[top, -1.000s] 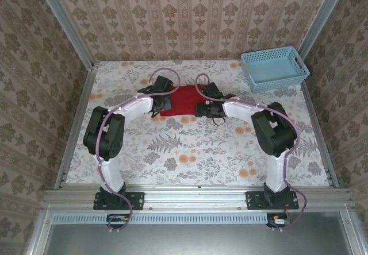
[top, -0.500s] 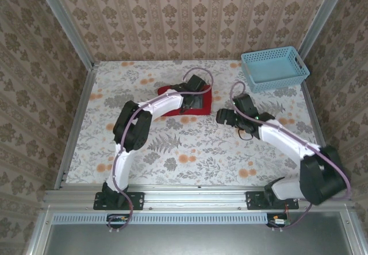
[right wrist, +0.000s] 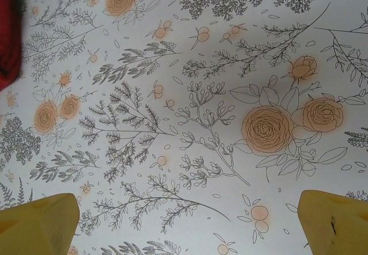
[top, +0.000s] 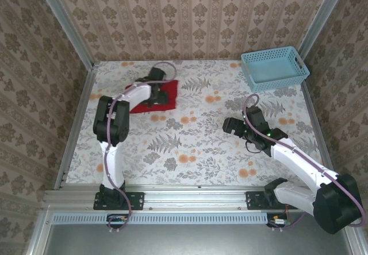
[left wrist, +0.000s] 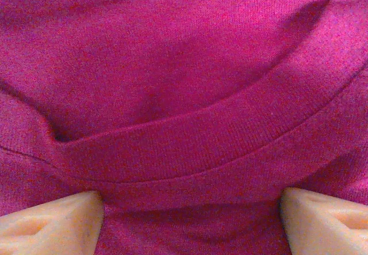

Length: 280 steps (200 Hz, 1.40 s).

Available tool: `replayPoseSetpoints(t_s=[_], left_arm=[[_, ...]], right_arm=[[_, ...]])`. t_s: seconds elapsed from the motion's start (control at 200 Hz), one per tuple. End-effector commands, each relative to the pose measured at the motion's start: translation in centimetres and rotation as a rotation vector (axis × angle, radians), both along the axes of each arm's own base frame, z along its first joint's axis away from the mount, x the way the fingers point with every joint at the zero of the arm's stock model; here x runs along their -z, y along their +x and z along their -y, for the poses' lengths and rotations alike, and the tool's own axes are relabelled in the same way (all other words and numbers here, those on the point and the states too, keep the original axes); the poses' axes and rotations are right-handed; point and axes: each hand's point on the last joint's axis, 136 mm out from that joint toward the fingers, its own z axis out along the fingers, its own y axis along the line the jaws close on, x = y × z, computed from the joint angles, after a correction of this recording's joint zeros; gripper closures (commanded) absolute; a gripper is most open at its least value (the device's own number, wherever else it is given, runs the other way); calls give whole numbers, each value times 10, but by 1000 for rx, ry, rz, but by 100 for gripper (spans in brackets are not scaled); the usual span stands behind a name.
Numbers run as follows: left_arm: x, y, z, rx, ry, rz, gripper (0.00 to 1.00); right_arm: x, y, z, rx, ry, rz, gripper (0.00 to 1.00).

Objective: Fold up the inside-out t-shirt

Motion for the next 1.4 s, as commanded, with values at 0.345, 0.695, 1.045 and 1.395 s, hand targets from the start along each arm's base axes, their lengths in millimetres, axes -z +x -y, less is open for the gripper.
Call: replayPoseSetpoints(t_s=[0.345, 0.695, 1.045, 1.395], left_arm=[[2, 55, -114, 53, 85, -95, 19], [12, 94, -150, 125, 162, -107, 19], [-2, 133, -168, 148, 205, -41, 17], [-53, 129, -165, 102, 214, 39, 16]], right_arm=[[-12, -12, 22, 55, -56, 15, 0], [-13, -15, 28, 70, -64, 6, 0], [-13, -16, 32, 85, -84, -7, 0], [-29, -11, 42, 88, -131, 43, 0]])
